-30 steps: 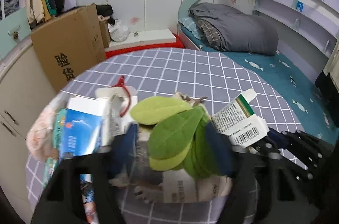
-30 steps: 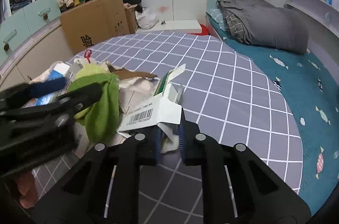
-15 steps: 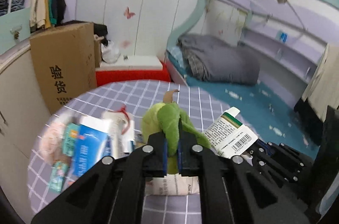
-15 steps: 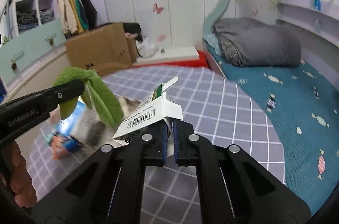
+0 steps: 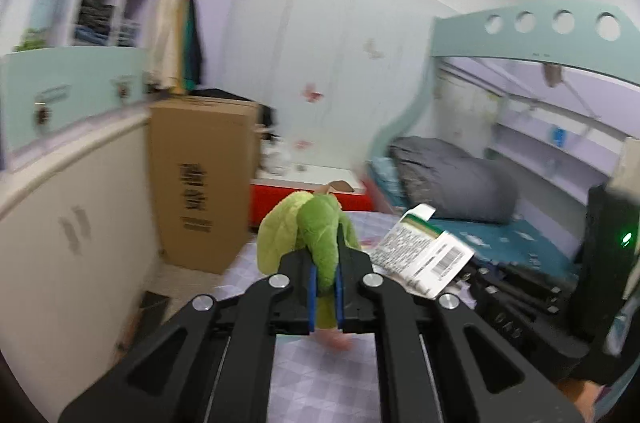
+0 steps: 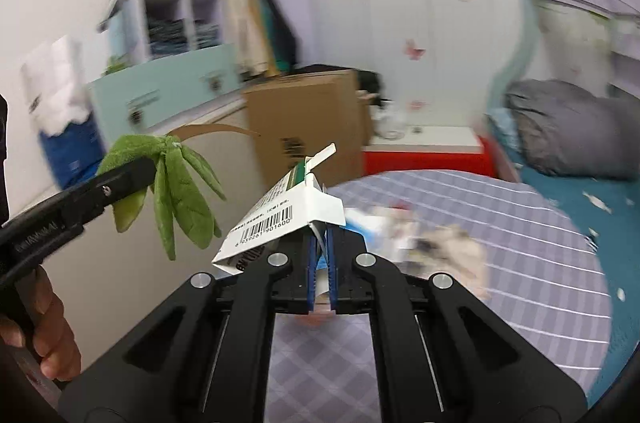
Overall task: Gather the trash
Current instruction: 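Carry leaves and box over the wastebasket and open both tools, then grasp the plastic bag with the left tool while the right tool grasps the blue-white box, then lower the plastic bag into the wastebasket and open the left tool, then release the blue-white box from the right tool into the wastebasket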
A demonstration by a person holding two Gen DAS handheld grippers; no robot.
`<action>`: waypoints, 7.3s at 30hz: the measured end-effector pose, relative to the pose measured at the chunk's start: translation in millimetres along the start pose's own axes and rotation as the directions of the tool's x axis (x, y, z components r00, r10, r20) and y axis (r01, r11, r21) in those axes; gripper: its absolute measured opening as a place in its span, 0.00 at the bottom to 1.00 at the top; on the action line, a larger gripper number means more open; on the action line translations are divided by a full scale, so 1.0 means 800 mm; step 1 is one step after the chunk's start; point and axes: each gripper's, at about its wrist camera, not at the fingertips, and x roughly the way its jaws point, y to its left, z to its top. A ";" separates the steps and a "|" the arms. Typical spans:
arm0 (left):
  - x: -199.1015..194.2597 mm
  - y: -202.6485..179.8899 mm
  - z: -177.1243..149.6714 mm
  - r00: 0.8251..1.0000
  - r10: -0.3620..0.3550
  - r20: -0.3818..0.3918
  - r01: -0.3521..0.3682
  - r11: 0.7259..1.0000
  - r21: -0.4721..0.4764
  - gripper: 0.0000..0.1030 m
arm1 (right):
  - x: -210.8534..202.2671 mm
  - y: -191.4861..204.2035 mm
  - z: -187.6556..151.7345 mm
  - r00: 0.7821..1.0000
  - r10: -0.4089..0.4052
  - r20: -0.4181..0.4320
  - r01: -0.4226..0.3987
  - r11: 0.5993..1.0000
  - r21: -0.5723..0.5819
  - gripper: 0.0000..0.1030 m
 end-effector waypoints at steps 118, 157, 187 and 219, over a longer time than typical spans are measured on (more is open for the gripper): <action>0.249 0.033 -0.054 0.932 0.136 -0.335 -0.140 0.990 0.014 0.77 | 0.195 -0.115 -0.038 0.939 -0.048 -0.341 0.140 0.958 0.251 0.58; 0.028 0.251 -0.080 0.912 0.326 -0.250 -0.378 0.905 -0.196 0.21 | 0.194 0.190 -0.042 0.921 0.203 -0.332 -0.207 0.978 0.024 0.25; 0.125 0.425 -0.282 0.741 0.274 -0.613 -0.542 0.782 -0.306 0.67 | 0.367 0.280 -0.232 0.794 0.059 -0.605 -0.148 0.984 -0.099 0.25; 0.067 0.440 -0.256 0.740 0.361 -0.567 -0.607 0.723 -0.331 0.72 | 0.352 0.310 -0.206 0.826 0.133 -0.547 -0.201 0.977 -0.067 0.68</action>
